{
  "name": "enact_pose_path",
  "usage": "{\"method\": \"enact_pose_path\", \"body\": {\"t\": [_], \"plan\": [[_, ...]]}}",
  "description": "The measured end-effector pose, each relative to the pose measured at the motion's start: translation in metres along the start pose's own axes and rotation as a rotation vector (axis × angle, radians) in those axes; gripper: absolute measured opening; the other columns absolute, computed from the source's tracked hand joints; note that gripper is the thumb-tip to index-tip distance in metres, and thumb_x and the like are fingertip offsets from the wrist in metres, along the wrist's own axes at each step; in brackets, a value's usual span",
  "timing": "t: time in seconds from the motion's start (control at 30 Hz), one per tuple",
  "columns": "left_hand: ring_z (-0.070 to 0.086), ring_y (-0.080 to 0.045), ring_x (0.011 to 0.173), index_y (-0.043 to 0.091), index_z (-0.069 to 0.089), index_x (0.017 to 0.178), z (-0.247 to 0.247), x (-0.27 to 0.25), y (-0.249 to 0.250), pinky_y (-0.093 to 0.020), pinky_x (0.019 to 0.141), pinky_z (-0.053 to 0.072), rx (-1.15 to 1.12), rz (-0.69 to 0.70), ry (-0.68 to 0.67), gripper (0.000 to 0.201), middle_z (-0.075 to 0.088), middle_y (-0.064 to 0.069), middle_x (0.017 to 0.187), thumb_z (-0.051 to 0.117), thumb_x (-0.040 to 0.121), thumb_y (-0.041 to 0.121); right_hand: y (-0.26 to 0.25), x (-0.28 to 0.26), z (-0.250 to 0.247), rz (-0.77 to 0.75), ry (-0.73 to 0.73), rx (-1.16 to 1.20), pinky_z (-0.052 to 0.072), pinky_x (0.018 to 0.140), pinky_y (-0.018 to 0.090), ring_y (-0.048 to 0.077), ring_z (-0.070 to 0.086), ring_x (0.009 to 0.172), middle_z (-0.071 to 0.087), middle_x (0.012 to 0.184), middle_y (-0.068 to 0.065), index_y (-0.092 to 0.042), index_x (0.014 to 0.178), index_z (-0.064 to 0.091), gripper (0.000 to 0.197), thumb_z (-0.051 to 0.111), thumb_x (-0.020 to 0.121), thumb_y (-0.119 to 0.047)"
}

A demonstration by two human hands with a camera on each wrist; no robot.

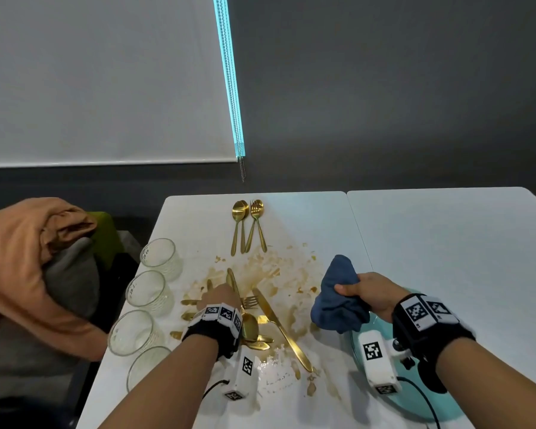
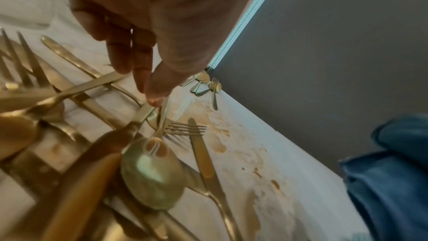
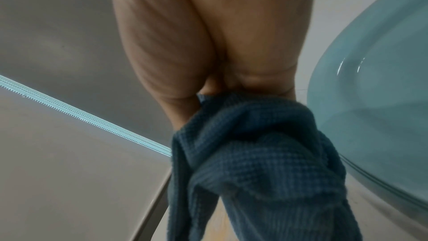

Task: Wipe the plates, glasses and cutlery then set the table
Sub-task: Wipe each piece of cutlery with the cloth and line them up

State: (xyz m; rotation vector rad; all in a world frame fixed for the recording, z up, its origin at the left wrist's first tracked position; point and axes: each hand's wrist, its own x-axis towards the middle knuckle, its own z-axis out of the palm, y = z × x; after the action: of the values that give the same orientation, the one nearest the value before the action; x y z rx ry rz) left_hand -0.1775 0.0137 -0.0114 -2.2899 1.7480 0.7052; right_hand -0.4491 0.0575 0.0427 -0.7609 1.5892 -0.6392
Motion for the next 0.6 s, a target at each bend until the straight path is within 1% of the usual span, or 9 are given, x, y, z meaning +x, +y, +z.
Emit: {"method": "enact_pose_path", "body": {"t": [0.07,0.13,0.27,0.33,0.4,0.47,0.6], "plan": [[0.058,-0.025,0.109,0.02,0.066,0.107,-0.001,0.002,0.0,-0.033,0.091,0.049,0.045,0.021,0.027,0.026,0.065,-0.007,0.112,0.045,0.092,0.014,0.0,0.0,0.001,0.001,-0.002,-0.008,0.051,0.077,0.029,0.026,0.061,0.087,0.065,0.102,0.019,0.007,0.103,0.062,0.025,0.068,0.084,-0.007],[0.054,-0.023,0.115,0.026,0.063,0.113,0.001,0.006,0.002,-0.033,0.096,0.047,0.108,0.059,0.038,0.033,0.062,-0.006,0.117,0.041,0.093,0.01,0.0,0.003,0.002,0.005,0.006,-0.009,0.051,0.08,0.032,0.028,0.062,0.09,0.066,0.104,0.021,0.009,0.106,0.062,0.03,0.07,0.082,-0.008],[0.04,-0.024,0.124,0.03,0.058,0.121,0.008,0.014,0.006,-0.031,0.098,0.04,0.294,0.164,0.054,0.039,0.053,-0.005,0.124,0.04,0.094,0.01,-0.001,0.006,0.001,0.016,0.006,0.006,0.051,0.083,0.034,0.029,0.062,0.091,0.066,0.105,0.021,0.008,0.105,0.063,0.03,0.071,0.08,-0.008],[0.037,-0.025,0.126,0.03,0.057,0.123,0.011,0.019,0.007,-0.032,0.101,0.037,0.377,0.224,0.075,0.039,0.049,-0.005,0.128,0.04,0.094,0.01,-0.002,0.007,-0.001,0.02,-0.003,0.017,0.052,0.084,0.034,0.028,0.062,0.092,0.066,0.104,0.019,0.008,0.105,0.063,0.03,0.071,0.08,-0.008],[0.035,-0.026,0.127,0.027,0.059,0.122,0.012,0.021,0.007,-0.035,0.103,0.037,0.49,0.283,0.1,0.035,0.047,-0.005,0.13,0.043,0.094,0.013,-0.002,0.008,-0.003,0.028,-0.012,0.042,0.052,0.082,0.032,0.028,0.062,0.091,0.066,0.103,0.019,0.008,0.106,0.062,0.03,0.07,0.081,-0.007],[0.035,-0.026,0.127,0.024,0.061,0.119,0.012,0.022,0.008,-0.037,0.102,0.038,0.598,0.33,0.107,0.032,0.048,-0.006,0.13,0.043,0.094,0.014,-0.002,0.01,-0.006,0.035,-0.014,0.06,0.052,0.081,0.031,0.027,0.062,0.091,0.066,0.103,0.019,0.008,0.107,0.062,0.03,0.07,0.081,-0.006],[0.037,-0.024,0.124,0.019,0.063,0.116,0.01,0.026,0.009,-0.035,0.099,0.039,0.694,0.447,0.103,0.031,0.055,-0.003,0.122,0.042,0.095,0.014,-0.001,0.016,-0.013,0.054,-0.001,0.065,0.05,0.093,0.039,0.031,0.062,0.098,0.066,0.107,0.021,0.007,0.105,0.062,0.03,0.071,0.08,-0.007]]}}
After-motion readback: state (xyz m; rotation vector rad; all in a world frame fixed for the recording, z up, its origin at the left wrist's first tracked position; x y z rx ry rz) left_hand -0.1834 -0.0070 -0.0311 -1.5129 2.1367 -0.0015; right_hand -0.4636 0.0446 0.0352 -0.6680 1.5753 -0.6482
